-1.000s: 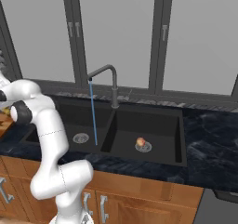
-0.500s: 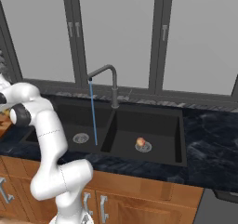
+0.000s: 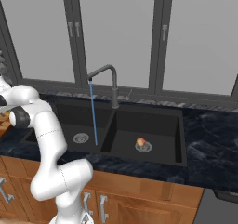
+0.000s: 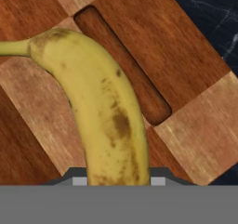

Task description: Pick the banana, peach from the sink and place them on the cutting board to airdry. Then turn off the sink faucet.

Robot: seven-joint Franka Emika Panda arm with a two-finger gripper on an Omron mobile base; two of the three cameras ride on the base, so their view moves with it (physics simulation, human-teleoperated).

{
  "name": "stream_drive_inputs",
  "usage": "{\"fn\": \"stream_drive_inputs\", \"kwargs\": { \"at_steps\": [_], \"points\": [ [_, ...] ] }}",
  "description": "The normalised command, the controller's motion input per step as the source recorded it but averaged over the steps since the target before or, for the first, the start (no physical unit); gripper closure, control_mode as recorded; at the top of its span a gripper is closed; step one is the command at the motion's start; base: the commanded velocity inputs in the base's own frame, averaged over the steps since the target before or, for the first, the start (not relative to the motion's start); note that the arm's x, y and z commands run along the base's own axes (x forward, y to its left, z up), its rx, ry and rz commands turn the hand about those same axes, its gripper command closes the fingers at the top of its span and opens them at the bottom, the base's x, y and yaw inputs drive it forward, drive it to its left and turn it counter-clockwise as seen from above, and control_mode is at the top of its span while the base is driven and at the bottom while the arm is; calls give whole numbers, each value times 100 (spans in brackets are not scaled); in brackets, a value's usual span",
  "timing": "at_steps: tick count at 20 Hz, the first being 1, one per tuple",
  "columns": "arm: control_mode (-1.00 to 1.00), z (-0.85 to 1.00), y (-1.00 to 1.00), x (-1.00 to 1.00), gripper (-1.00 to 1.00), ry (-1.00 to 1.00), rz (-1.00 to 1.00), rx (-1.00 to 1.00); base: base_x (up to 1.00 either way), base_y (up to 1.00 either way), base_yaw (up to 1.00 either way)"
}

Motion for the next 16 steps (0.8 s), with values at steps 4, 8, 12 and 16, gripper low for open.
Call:
{"fn": "stream_drive_inputs", "kwargs": {
  "at_steps": [4, 8, 12, 16],
  "points": [
    [-100, -12, 3, 2, 100, 0, 0, 0, 0, 0, 0],
    [-100, -12, 1, 1, 100, 0, 0, 0, 0, 0, 0],
    [-100, -10, 1, 2, 100, 0, 0, 0, 0, 0, 0],
    [-100, -4, 3, 6, 100, 0, 0, 0, 0, 0, 0]
  ]
}}
